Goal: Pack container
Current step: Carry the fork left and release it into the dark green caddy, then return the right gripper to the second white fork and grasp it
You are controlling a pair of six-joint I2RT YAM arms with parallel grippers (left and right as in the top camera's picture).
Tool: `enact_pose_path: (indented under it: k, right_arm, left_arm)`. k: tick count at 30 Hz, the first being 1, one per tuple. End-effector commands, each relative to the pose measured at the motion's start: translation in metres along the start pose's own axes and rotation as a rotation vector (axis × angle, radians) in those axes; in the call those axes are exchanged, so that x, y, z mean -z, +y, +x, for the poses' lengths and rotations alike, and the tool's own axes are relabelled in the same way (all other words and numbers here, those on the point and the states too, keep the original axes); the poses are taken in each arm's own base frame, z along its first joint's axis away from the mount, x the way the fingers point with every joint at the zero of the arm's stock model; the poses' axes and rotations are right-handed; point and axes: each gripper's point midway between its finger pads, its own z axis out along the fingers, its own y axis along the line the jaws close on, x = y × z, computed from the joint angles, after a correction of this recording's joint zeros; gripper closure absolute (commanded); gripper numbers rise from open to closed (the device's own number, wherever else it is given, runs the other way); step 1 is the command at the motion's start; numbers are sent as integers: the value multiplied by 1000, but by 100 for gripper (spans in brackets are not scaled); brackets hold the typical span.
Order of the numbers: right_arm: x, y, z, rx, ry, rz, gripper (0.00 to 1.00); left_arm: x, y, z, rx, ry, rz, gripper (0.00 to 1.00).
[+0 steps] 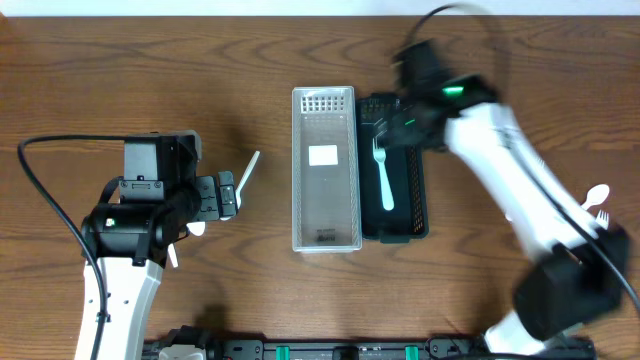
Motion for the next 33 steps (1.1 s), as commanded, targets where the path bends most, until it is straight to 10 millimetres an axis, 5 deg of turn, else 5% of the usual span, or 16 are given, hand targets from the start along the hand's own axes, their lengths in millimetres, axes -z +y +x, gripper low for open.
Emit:
enact_pose_path:
  k: [1,6,12,22,33]
  right_arm:
    - [58,-66,-29,-190,-162,79,1]
    - [65,-169,-15,-425,-120,210,1]
    - [14,-243,27,-582,26,297,1]
    - [-82,-267,61,-550,198,274,1]
    - [-126,-274,72,-530,255,267,1]
  left_arm:
    - [4,2,-5,-3,-13,-11,2]
    - [4,2,-5,-3,-14,-11,2]
    - [4,2,-5,-3,-13,-11,2]
    - [4,2,-5,-3,-12,-12,2]
    - [4,2,-4,-2,-9,-12,2]
